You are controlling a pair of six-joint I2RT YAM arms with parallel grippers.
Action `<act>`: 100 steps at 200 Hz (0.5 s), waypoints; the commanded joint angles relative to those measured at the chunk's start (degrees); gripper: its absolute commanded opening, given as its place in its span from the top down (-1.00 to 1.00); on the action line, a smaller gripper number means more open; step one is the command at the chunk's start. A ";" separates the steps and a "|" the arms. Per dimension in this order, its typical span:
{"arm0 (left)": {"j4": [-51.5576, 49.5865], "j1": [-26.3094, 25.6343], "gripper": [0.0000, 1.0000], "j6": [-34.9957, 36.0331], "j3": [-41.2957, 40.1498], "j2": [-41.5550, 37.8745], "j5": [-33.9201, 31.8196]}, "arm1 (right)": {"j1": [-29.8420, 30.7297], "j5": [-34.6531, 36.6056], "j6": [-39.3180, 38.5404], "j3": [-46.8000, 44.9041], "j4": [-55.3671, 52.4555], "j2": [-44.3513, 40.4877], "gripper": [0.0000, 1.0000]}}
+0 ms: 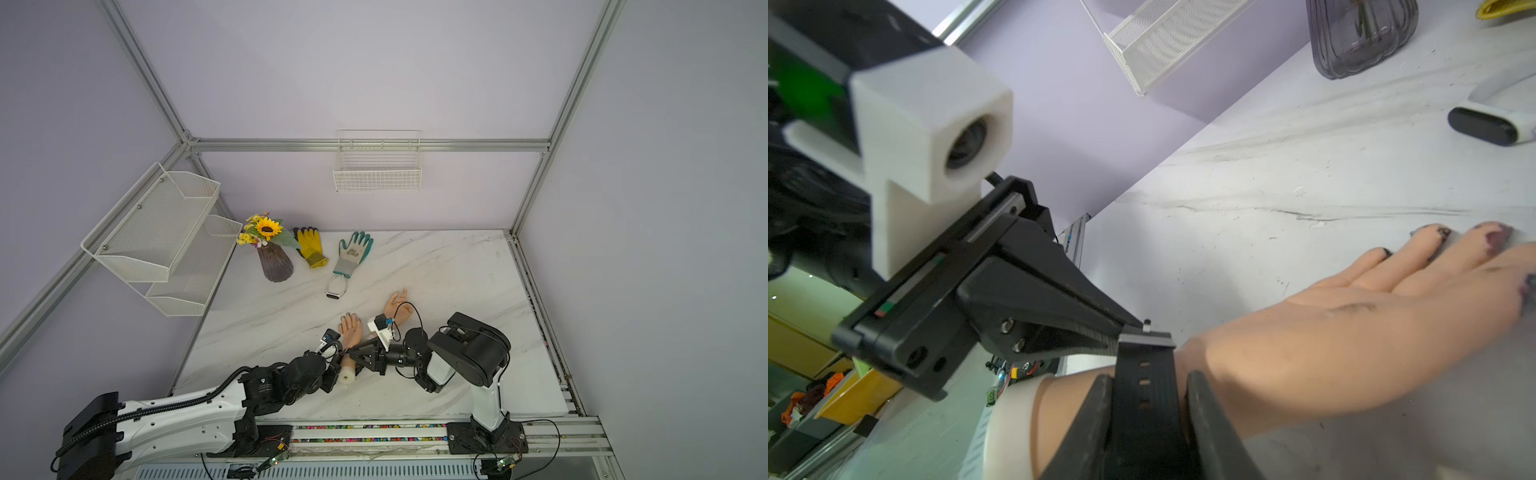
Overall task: Take off the watch
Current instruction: Untie the watch from the hand.
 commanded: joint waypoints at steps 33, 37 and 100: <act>5.78 -0.10 1.00 1.36 6.10 5.80 -2.67 | 2.73 10.43 -3.46 -3.69 -4.30 -13.06 0.56; 5.64 -0.12 1.00 0.78 6.39 6.67 -2.67 | 2.84 11.91 -4.00 -4.21 -5.15 -15.21 0.46; 0.81 -0.05 1.00 -6.33 15.26 20.05 -1.08 | 22.59 52.62 -13.27 -16.10 -10.08 -45.60 -0.56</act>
